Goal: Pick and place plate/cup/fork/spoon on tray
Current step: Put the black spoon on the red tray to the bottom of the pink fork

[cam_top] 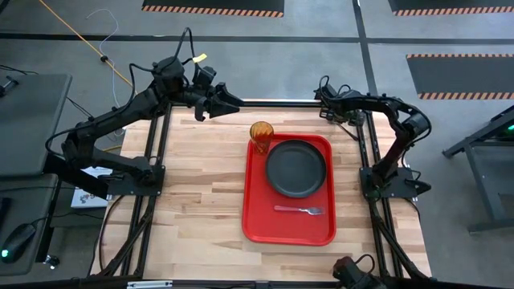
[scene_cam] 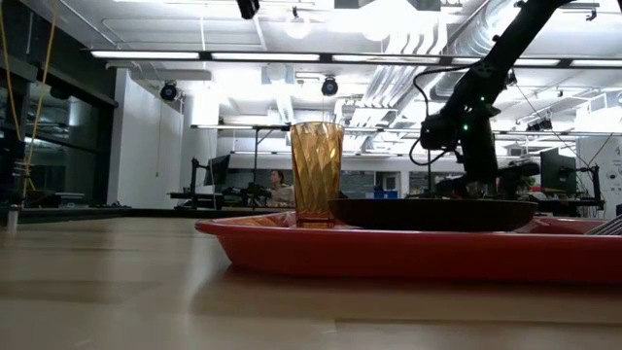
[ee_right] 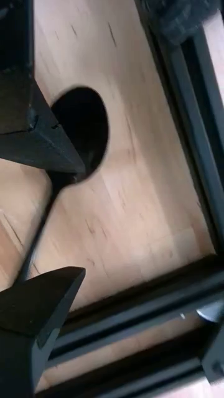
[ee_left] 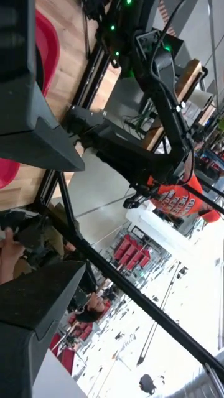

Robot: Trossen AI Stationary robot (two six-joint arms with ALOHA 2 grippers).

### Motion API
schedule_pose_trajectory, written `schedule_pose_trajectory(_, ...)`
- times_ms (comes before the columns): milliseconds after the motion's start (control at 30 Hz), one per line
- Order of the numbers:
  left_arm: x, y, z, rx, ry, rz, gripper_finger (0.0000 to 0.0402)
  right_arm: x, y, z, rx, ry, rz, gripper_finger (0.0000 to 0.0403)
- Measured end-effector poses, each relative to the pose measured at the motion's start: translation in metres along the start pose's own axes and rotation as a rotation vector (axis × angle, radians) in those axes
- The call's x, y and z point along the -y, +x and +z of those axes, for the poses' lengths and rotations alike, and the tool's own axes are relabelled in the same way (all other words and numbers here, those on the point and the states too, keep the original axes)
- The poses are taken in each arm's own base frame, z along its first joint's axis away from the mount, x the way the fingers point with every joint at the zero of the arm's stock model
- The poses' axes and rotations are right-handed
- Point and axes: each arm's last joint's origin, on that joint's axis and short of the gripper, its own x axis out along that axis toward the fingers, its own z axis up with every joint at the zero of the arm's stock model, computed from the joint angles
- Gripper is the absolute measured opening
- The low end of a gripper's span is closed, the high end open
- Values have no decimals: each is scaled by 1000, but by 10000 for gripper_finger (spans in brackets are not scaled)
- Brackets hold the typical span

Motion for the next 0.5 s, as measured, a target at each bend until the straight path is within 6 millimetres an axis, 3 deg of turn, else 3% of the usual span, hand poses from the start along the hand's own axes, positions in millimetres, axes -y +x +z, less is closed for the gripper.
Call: schedule_pose_trajectory(500,0,0,0,-3,2,-4,239,-15,10,-21,36,-86,-46,255)
